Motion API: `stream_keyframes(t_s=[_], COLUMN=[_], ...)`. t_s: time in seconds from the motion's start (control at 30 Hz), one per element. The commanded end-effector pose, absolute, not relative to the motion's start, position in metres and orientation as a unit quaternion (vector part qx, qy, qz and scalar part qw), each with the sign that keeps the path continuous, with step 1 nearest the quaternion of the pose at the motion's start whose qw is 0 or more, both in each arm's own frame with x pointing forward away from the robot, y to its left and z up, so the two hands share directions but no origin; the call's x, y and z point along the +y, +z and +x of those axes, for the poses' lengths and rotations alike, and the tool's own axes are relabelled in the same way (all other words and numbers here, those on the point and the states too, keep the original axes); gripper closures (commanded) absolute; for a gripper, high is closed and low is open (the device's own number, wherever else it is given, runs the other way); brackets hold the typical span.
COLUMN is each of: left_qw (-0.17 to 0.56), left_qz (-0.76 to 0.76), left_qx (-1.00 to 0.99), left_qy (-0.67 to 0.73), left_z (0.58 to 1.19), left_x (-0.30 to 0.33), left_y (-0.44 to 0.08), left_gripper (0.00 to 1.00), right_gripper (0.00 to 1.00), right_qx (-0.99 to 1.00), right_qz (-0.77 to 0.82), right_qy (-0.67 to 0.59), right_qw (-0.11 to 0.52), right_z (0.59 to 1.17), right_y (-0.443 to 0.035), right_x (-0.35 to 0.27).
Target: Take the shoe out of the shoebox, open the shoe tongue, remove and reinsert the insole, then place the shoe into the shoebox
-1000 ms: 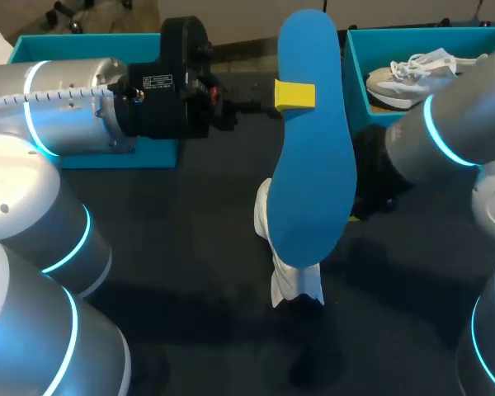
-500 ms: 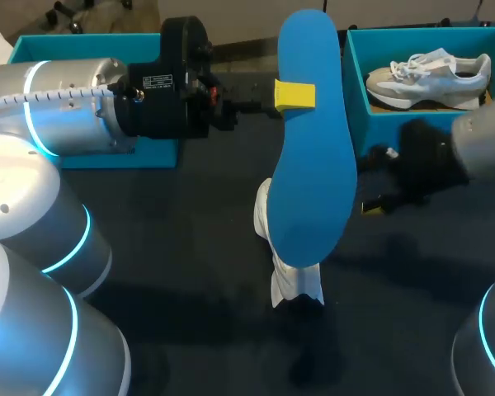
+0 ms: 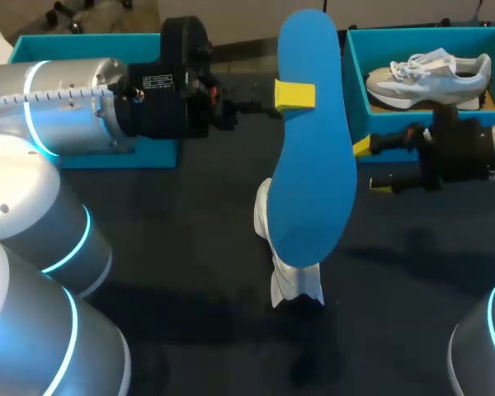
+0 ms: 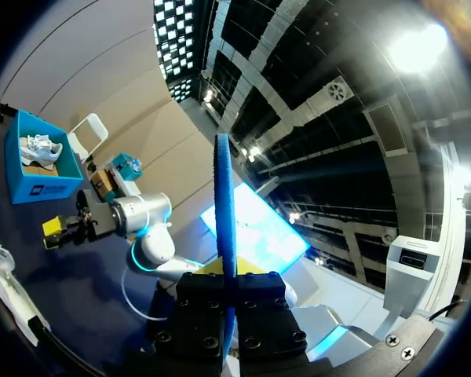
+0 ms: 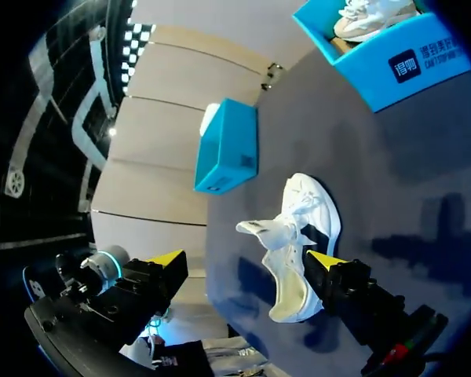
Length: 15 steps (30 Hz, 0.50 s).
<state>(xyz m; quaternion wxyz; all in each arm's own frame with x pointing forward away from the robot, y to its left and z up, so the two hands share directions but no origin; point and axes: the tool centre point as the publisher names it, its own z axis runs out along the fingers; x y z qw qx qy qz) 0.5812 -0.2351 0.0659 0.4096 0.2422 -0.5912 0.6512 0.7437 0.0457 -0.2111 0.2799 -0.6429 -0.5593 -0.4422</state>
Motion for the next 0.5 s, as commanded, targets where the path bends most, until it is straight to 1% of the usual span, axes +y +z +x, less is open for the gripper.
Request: stream_keyframes(t_s=[0.03, 0.27, 0.5], left_qw=[0.407, 0.407, 0.407], left_qz=[0.245, 0.245, 0.245], left_qx=[-0.588, -0.588, -0.588], left_qy=[0.654, 0.654, 0.654], left_z=[0.576, 0.576, 0.576], left_x=[-0.236, -0.236, -0.236], left_y=[0.067, 0.067, 0.067], left_gripper=[1.0, 1.0, 1.0], right_gripper=[0.0, 0.0, 0.0], right_qx=[-0.554, -0.554, -0.556], right_qz=[-0.637, -0.637, -0.582], right_qy=[-0.453, -0.453, -0.493], right_qw=[0.285, 0.285, 0.33], right_z=[0.739, 0.739, 0.747], right_y=[-0.214, -0.214, -0.194], right_x=[0.044, 0.044, 0.044])
